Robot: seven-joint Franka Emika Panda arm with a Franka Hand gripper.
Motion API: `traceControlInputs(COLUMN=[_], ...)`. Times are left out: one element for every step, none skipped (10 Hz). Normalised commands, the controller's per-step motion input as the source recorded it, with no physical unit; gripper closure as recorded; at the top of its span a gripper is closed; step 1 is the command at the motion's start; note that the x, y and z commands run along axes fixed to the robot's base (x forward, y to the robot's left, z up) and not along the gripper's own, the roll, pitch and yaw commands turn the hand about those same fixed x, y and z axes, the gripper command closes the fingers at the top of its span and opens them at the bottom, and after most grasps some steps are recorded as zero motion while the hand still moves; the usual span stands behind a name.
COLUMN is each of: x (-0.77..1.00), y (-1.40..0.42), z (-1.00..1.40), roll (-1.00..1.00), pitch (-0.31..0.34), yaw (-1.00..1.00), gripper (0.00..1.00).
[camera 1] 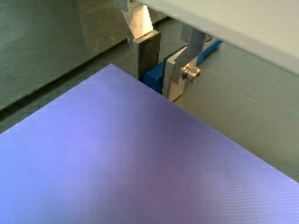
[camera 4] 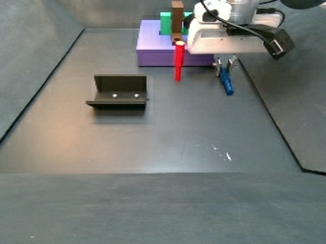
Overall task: Pick up the blue object. Move up. Place the blue object on the fixture. Regrasp the blue object. Move to above the board. Insert the blue object.
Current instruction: Pick up the blue object.
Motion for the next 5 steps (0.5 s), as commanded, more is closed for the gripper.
traceControlInputs(x=[0.00,0.00,0.00,0.00,0.00], y=[0.00,0.00,0.00,0.00,0.00], z=[0.00,0.00,0.00,0.00,0.00], roll=[0.00,0.00,0.00,0.00,0.00], pitch=[0.000,0.000,0.000,0.000,0.000], yaw=[0.00,0.00,0.00,0.00,0.00], gripper=[1.00,1.00,1.00,1.00,1.00])
